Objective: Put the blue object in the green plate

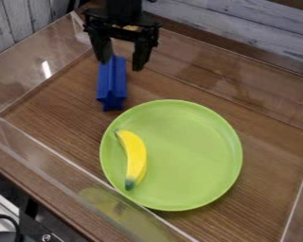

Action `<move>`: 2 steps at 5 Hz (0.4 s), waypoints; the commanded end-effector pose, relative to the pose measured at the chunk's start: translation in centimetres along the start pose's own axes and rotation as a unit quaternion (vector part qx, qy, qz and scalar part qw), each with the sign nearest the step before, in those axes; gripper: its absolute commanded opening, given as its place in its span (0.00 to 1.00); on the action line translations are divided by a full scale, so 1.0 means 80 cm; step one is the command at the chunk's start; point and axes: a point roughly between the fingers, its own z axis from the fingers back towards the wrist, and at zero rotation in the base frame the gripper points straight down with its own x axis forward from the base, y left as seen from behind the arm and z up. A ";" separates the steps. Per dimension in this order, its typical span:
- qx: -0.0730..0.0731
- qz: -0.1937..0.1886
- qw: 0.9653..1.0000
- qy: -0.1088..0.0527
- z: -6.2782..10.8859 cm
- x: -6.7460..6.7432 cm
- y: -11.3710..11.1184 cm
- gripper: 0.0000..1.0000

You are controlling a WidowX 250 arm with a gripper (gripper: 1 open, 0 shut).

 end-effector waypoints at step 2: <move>0.002 0.029 0.999 -0.014 -0.008 0.009 0.016 1.00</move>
